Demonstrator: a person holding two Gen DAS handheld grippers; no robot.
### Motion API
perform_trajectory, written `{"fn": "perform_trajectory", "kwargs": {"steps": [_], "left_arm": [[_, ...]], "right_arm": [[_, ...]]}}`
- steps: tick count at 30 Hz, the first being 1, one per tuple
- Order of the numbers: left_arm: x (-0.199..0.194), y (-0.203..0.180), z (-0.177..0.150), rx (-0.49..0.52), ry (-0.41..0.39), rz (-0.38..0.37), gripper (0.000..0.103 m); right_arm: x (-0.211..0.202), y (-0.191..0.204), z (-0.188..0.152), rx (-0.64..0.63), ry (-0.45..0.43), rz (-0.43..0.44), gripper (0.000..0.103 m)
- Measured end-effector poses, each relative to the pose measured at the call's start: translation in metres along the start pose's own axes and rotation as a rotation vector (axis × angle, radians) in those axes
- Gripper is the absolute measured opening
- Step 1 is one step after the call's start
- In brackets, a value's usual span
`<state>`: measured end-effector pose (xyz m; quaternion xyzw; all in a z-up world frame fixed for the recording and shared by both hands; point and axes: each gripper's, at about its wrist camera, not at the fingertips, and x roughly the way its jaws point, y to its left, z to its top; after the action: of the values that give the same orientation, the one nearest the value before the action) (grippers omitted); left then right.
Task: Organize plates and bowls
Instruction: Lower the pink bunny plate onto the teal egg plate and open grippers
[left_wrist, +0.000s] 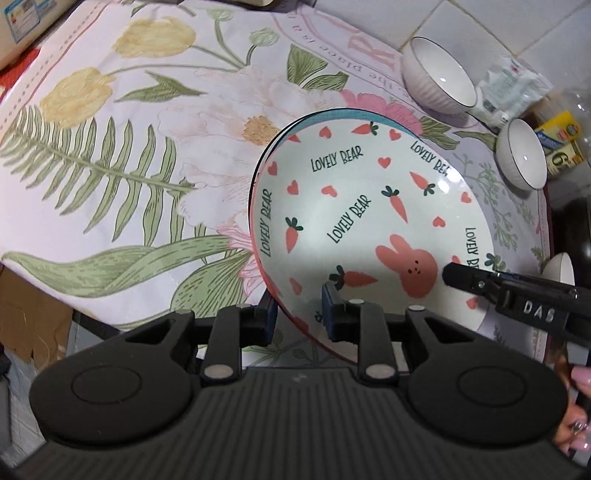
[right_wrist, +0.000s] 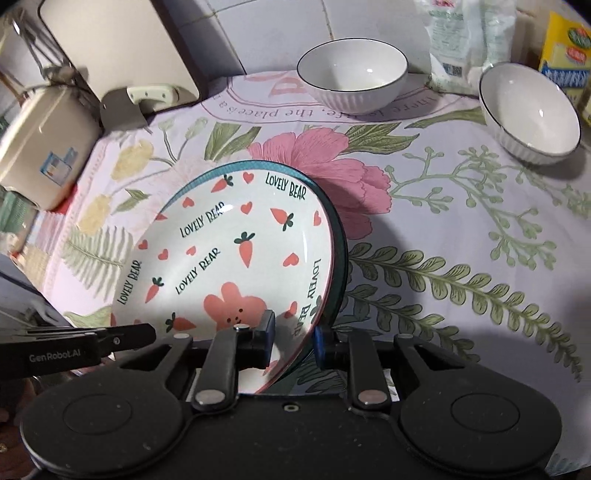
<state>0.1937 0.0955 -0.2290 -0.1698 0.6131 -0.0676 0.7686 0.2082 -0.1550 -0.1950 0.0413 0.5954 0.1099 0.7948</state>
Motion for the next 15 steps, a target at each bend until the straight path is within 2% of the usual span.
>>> {"fn": "perform_trajectory", "kwargs": {"steps": [6,8,13,15], "left_arm": [[0.007,-0.007,0.002,-0.011,0.027,0.047,0.023],[0.010,-0.010,0.001,-0.001,0.031,0.068,0.023],[0.010,-0.016,0.001,0.024,0.027,0.101,0.024],[0.008,-0.021,0.001,0.053,0.026,0.139,0.024]], "right_arm": [[0.007,0.023,0.005,-0.156,0.022,-0.174,0.036],[0.010,0.022,0.005,-0.161,0.015,-0.190,0.036],[0.006,0.018,0.003,-0.149,-0.028,-0.165,0.036],[0.001,0.017,0.000,-0.138,-0.065,-0.152,0.036]]}}
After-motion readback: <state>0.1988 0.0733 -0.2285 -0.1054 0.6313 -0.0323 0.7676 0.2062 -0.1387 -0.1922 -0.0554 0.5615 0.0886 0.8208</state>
